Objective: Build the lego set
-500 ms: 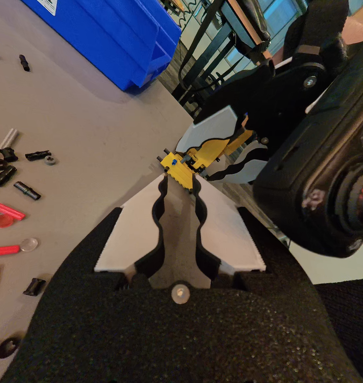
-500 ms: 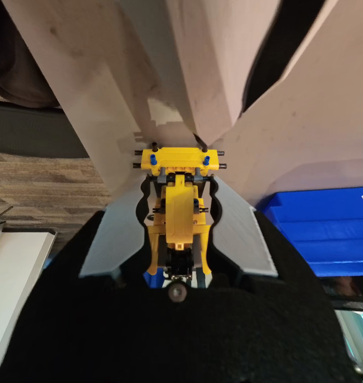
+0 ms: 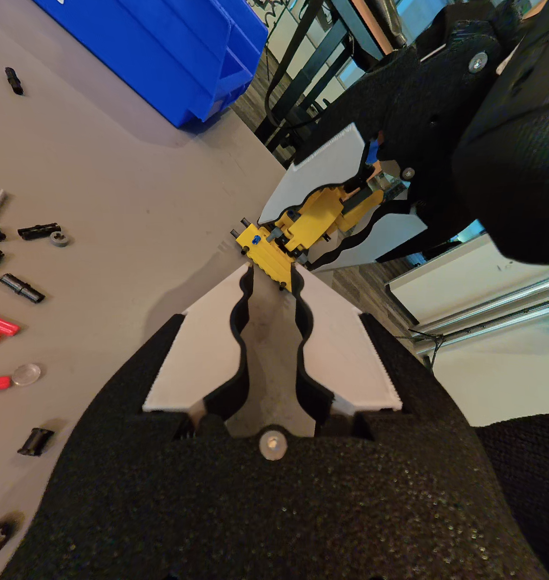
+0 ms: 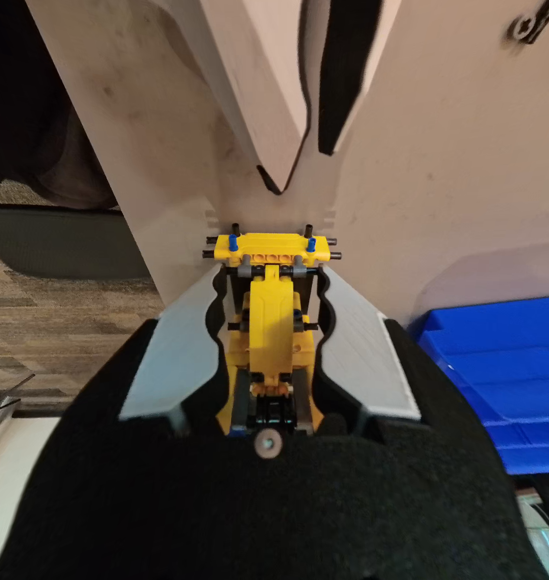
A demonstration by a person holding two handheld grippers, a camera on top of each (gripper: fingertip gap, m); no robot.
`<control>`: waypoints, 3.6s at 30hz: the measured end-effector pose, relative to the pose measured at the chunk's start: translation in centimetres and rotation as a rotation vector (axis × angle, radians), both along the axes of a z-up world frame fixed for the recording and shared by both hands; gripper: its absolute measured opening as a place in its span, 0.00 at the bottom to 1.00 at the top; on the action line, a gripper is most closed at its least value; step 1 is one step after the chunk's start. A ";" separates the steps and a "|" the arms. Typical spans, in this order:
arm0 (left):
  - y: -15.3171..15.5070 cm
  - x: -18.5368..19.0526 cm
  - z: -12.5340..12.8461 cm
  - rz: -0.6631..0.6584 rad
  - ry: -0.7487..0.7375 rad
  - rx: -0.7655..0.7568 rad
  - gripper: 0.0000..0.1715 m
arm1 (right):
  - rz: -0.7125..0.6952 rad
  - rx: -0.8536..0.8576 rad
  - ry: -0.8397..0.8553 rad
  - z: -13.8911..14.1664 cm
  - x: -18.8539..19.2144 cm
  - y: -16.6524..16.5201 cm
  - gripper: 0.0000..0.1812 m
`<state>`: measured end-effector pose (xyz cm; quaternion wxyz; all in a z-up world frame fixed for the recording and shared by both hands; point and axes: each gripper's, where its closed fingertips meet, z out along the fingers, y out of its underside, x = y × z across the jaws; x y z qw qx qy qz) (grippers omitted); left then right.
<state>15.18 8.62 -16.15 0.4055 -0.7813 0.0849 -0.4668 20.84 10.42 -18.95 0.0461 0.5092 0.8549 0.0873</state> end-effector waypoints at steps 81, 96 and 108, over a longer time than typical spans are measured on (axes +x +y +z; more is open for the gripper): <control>2.2 8.2 -5.1 -0.465 0.657 0.210 0.61 | -0.833 -0.056 1.620 3.9 10.7 1.6 0.32; -6.0 -3.6 -5.8 -0.433 0.757 0.234 0.61 | -0.341 -0.391 1.363 11.2 -3.9 -7.2 0.31; -10.5 -10.2 -5.4 -0.371 0.701 0.183 0.61 | -0.023 -0.290 0.656 6.2 -18.1 -13.9 0.32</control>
